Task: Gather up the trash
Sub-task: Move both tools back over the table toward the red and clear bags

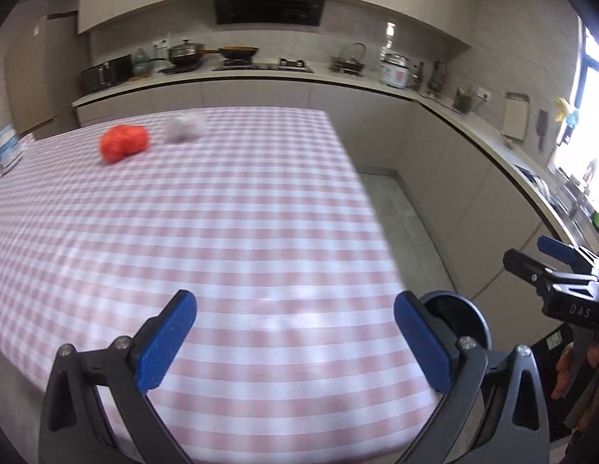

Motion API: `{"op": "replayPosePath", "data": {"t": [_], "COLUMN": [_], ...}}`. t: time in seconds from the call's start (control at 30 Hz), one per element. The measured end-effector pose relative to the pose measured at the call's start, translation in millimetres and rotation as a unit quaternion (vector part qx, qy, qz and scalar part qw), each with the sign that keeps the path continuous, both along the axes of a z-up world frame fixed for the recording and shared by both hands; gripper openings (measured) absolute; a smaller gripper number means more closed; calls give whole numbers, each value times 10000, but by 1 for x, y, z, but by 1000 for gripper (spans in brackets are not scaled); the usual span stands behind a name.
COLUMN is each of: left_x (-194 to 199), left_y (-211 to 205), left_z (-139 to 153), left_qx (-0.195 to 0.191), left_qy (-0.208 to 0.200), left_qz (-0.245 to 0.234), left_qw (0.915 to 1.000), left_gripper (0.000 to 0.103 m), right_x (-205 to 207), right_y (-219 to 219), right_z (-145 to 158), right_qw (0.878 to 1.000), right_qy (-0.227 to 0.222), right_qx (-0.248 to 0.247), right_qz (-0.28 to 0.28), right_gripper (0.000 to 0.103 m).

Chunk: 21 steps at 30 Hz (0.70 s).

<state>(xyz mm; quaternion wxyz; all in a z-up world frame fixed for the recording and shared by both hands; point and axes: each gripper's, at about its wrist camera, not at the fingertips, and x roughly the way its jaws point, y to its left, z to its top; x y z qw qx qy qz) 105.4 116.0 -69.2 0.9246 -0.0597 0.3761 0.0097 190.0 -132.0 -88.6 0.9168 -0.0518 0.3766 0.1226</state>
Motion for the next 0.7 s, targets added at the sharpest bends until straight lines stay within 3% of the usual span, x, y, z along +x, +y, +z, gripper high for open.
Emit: {"op": "replayPosePath", "data": {"t": [0.37, 0.7], "left_x": [-24, -37], "left_y": [109, 184], "left_z": [9, 11], "left_qx": [122, 97], "left_qy": [-198, -235], "left_qz": [463, 691], "left_qw": [9987, 9973], "left_gripper": [102, 102], "right_x": [-6, -9], "right_y": [134, 219], "right_z": [3, 13], "right_qw": [9989, 9970], "right_qy": [-57, -129], "right_qx": [108, 208], "right_qz": [447, 738], "right_gripper": [103, 103]}}
